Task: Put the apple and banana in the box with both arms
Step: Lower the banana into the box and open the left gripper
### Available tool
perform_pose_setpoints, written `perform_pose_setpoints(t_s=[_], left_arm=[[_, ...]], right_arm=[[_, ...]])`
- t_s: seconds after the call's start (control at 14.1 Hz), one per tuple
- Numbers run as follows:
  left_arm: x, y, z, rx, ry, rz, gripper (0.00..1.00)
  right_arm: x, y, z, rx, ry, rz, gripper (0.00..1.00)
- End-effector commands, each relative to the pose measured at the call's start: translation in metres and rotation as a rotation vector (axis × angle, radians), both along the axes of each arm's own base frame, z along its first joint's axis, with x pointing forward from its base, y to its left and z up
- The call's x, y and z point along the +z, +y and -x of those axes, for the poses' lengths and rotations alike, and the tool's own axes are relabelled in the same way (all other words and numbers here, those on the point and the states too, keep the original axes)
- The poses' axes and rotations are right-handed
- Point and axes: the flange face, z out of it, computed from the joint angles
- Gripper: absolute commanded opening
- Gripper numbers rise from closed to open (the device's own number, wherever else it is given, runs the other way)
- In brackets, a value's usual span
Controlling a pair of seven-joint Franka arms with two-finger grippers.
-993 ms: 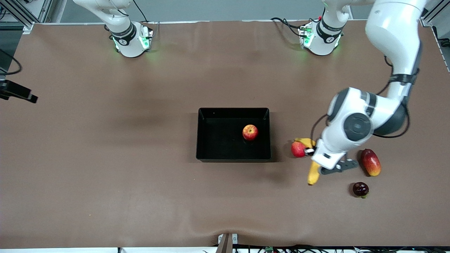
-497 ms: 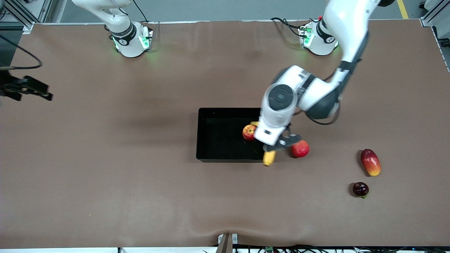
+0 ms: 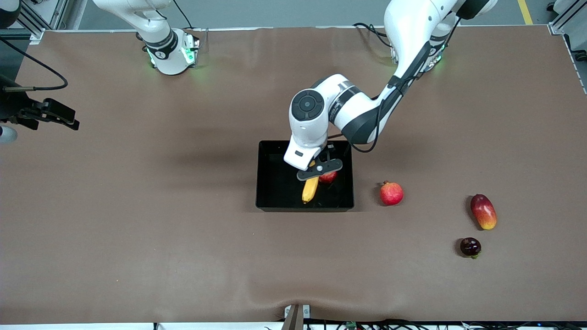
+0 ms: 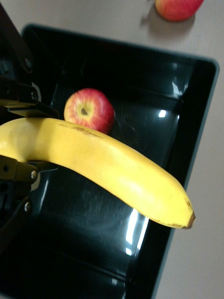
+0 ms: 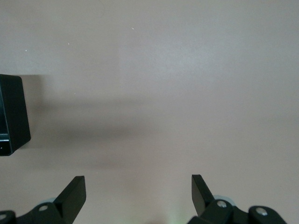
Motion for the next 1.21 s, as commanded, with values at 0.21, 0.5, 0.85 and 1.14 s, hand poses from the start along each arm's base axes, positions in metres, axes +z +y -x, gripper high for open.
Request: perform_pose_setpoints(t_s=[0.21,0.5,0.85,1.14], left_arm=[[-0.025,-0.047,0.023,-0.003,-0.046,0.064,0.0],[-0.054,-0.055,0.024,-0.016,-0.05,0.09,0.0],[-0.093,-0.06,0.03,-0.034,-0.035,0.099,0.0],[-0.113,-0.057,0.03,-0.04,-0.018,0.086,0.0]], right_arm=[[0.007,-0.016,0.008,-0.043,-0.008,-0.009,1.0],[0.01,-0.038,0.011,-0.091,-0.009,-0.09,1.0],[0.021,-0.029,0.023,-0.07,-0.021,-0.068,1.0],[0.023,-0.021,0.03,-0.049,-0.017,-0.016,1.0]])
